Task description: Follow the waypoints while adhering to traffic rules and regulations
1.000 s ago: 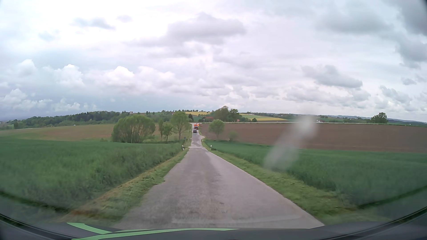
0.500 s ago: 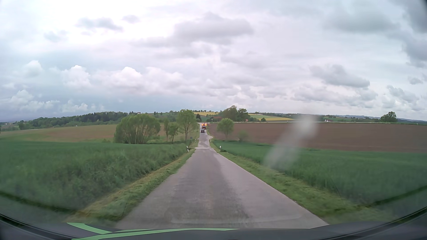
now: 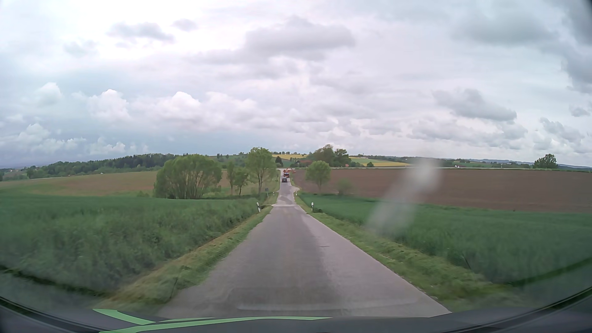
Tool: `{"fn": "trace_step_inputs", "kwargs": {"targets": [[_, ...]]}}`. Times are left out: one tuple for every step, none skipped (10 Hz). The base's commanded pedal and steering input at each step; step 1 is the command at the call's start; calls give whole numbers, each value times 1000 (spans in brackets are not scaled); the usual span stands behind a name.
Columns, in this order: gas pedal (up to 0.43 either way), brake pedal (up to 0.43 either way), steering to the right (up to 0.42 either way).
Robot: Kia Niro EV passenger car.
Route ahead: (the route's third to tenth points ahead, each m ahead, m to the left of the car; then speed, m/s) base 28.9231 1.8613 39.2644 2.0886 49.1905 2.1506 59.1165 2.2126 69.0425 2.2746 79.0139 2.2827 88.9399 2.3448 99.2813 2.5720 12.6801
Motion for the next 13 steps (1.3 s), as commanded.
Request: {"fn": "trace_step_inputs", "kwargs": {"targets": [[0,0,-6],[0,0,-6],[0,0,-6],[0,0,-5],[0,0,-5],[0,0,-5],[0,0,-5],[0,0,-5],[0,0,-4],[0,0,-4],[0,0,-4],[0,0,-4],[0,0,-4]]}}
